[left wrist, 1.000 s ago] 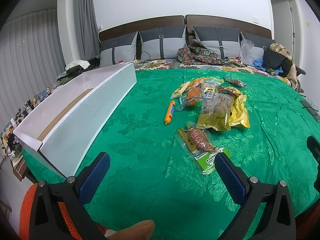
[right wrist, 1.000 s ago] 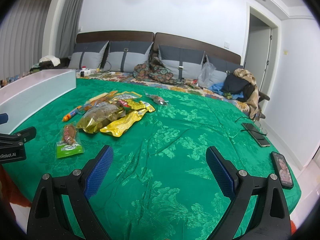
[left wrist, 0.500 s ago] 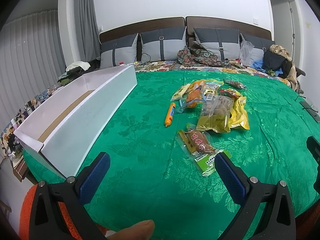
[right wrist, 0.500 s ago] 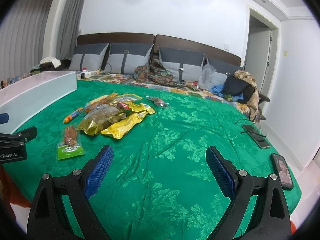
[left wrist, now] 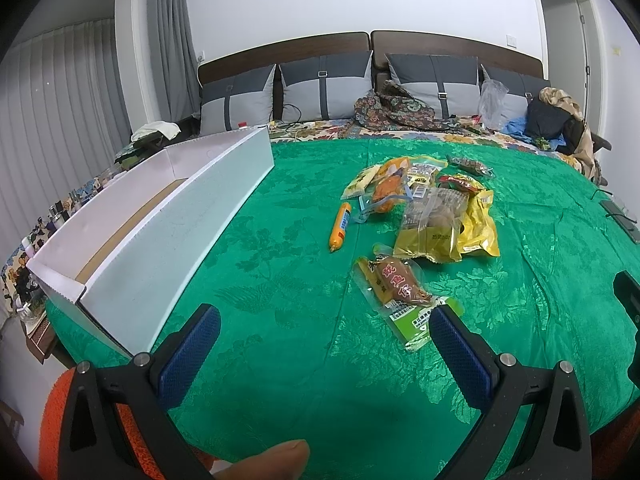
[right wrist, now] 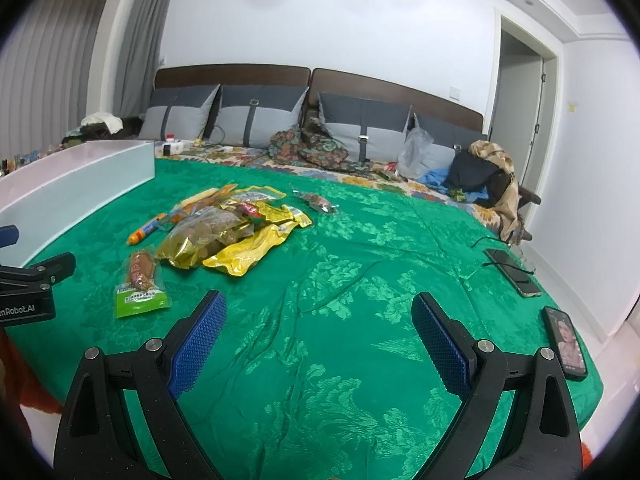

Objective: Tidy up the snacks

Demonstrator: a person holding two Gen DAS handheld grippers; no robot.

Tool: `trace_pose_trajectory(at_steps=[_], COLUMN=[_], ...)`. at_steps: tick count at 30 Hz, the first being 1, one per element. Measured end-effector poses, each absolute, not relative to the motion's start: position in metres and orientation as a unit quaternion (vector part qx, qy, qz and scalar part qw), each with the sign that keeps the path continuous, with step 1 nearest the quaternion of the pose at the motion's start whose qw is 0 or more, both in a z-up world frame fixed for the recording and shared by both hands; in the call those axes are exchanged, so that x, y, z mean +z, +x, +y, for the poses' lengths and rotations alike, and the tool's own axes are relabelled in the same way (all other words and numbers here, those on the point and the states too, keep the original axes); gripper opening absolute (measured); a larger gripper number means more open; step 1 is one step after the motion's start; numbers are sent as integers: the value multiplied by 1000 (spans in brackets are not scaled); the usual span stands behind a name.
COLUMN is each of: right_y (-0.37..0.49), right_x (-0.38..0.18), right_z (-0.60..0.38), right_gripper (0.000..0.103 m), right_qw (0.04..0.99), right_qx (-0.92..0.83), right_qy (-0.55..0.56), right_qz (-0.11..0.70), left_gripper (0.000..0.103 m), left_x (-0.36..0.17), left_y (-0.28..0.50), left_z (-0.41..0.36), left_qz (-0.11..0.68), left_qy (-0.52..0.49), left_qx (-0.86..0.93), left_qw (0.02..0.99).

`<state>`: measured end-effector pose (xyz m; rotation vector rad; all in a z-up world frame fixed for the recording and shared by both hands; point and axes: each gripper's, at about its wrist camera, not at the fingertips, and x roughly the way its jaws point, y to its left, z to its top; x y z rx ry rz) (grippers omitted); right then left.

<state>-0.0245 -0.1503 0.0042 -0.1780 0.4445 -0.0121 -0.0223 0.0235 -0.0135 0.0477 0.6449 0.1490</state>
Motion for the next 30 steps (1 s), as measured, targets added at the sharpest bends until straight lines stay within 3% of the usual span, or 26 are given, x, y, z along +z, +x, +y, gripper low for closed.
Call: trace_pose_trajectory(at_steps=[24, 30], right_y=[-24, -22], right_x=[3, -1], right_z=[-149, -150], right_gripper=[96, 96], right_qw=[971, 970], right_qx=[-4, -2], right_qy=[-89, -85], right_qz=[221, 230], left_gripper=[103, 103], left_x=[-29, -49], left_y=[-14, 12], left_z=[20, 21], left_qz=[358, 416], left_qy=[21, 4], left_qx=[43, 0], left_qw=[933, 909])
